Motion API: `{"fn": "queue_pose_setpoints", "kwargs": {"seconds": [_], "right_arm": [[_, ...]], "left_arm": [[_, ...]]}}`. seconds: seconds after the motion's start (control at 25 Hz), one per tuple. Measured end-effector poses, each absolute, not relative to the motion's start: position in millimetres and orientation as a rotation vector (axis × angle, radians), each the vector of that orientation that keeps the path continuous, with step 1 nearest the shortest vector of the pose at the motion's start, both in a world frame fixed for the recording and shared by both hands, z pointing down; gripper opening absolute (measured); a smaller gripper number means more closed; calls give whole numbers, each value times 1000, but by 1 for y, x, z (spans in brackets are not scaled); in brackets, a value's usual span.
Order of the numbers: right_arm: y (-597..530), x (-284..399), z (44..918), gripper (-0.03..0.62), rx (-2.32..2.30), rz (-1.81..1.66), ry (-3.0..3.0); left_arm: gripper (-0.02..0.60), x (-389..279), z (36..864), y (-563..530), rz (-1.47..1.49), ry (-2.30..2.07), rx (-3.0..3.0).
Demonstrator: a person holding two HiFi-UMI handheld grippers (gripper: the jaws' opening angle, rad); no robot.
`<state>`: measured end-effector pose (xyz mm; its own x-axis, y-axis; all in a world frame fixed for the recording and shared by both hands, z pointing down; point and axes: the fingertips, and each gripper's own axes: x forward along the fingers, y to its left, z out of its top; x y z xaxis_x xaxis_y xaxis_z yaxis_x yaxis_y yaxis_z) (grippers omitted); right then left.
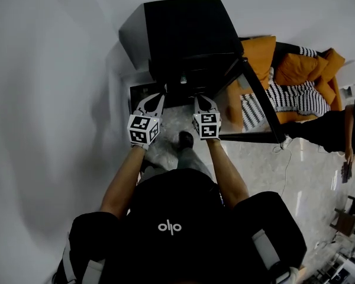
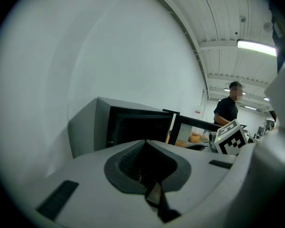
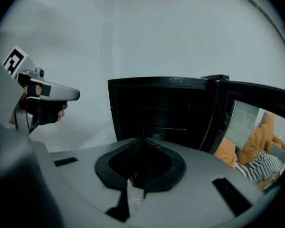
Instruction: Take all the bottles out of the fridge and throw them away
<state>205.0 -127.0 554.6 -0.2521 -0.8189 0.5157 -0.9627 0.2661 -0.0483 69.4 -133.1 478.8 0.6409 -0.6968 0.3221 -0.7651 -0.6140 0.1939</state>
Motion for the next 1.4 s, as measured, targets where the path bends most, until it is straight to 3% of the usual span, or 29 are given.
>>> {"fn": "queue_pose_setpoints", "kwargs": {"seconds": [0.16, 0.48, 0.68, 1.04, 1.16, 1.4], "right_arm": [[-151, 200, 590, 23, 1615, 507, -2160], [-225, 188, 723, 196, 1592, 492, -2100], [-269, 186, 813, 242, 1650, 528, -2052], [-319, 183, 880, 256, 1772, 538, -1986], [-317, 190, 888, 206, 1797, 540, -1936], [-299, 189, 871, 204, 1793, 524, -1986]], "left_arm": [[0, 62, 504, -142, 316, -1201, 2534], [0, 42, 593, -170, 277, -1271, 2521], [0, 33, 666, -188, 260, -1279, 2526], [0, 22, 743, -213, 237, -1293, 2539], [0, 21, 749, -218, 232, -1293, 2549], [0, 22, 734, -214, 237, -1268, 2568]]}}
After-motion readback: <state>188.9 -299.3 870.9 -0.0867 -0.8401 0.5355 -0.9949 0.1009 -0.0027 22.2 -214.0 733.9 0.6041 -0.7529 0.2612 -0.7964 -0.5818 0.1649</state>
